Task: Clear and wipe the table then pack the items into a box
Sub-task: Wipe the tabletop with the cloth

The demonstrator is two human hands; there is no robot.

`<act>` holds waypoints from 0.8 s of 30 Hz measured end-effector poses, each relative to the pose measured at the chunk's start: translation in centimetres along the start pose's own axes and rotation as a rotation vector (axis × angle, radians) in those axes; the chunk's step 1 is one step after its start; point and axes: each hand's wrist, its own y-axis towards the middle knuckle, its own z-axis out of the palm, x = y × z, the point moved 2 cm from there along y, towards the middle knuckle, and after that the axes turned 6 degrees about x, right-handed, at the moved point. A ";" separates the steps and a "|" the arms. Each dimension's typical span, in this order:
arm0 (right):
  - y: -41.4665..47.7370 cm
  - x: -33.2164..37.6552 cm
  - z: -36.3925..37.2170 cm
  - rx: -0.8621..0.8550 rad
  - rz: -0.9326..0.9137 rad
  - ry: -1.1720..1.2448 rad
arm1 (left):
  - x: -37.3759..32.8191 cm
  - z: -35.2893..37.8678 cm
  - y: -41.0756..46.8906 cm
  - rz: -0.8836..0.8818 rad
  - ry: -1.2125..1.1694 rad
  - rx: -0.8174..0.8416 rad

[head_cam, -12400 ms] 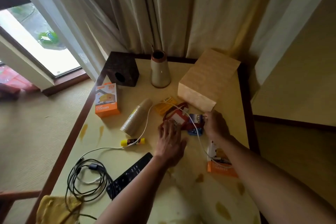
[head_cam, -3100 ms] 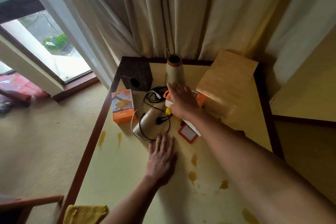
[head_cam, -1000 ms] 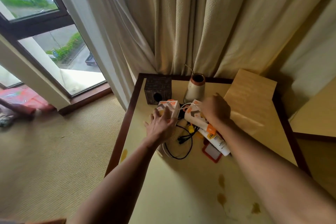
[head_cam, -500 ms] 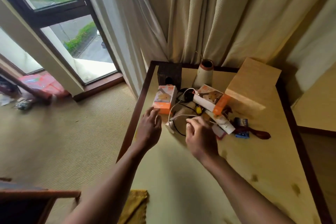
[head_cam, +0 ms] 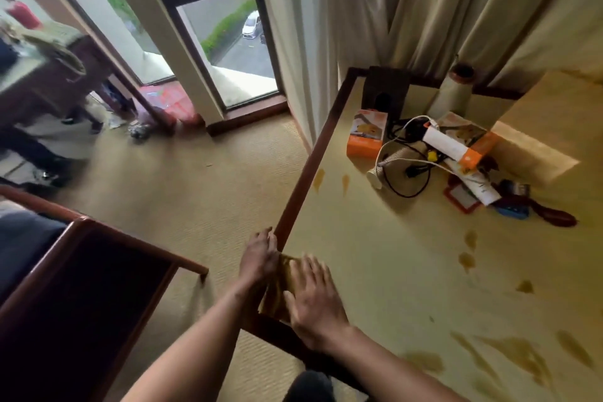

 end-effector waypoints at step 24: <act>22.9 -8.2 -8.3 -0.227 0.585 -0.027 | 2.9 3.0 7.5 0.157 0.030 0.107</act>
